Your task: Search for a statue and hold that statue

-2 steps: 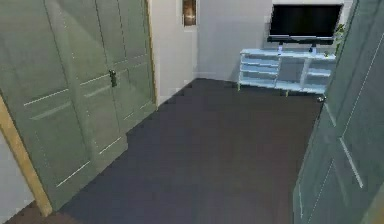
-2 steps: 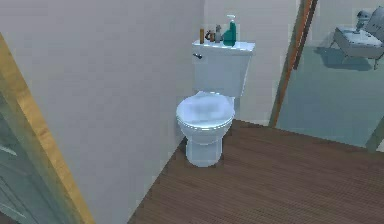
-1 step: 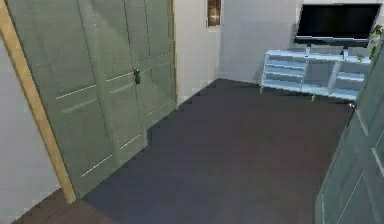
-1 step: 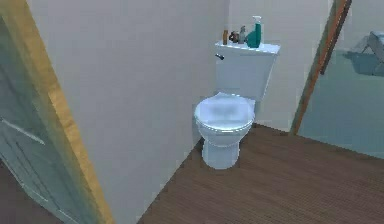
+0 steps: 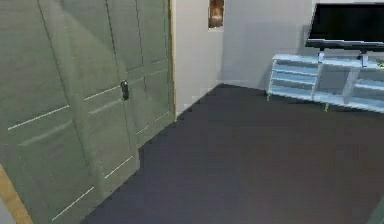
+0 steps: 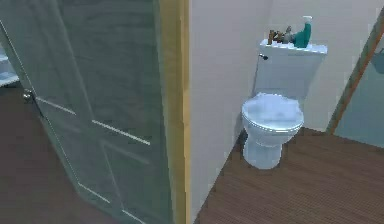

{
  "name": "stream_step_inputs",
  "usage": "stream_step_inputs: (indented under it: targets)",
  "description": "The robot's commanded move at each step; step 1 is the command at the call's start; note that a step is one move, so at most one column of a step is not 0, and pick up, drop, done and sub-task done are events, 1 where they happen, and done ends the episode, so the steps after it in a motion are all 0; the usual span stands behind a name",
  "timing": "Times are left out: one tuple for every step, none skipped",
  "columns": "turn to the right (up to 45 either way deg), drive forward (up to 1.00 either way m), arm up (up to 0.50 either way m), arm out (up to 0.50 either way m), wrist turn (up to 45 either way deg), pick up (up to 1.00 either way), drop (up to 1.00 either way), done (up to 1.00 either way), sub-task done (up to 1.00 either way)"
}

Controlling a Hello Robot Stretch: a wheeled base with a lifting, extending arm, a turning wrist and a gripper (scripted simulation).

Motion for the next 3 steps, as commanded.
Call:
stream_step_inputs:
  targets:
    - [24.0,0.0,0.0,0.0,0.0,0.0,0.0,0.0,0.0]
    - [3.0,0.0,0.0,0.0,0.0,0.0,0.0,0.0,0.0]
    - [0.0,1.0,0.0,0.0,0.0,0.0,0.0,0.0,0.0]
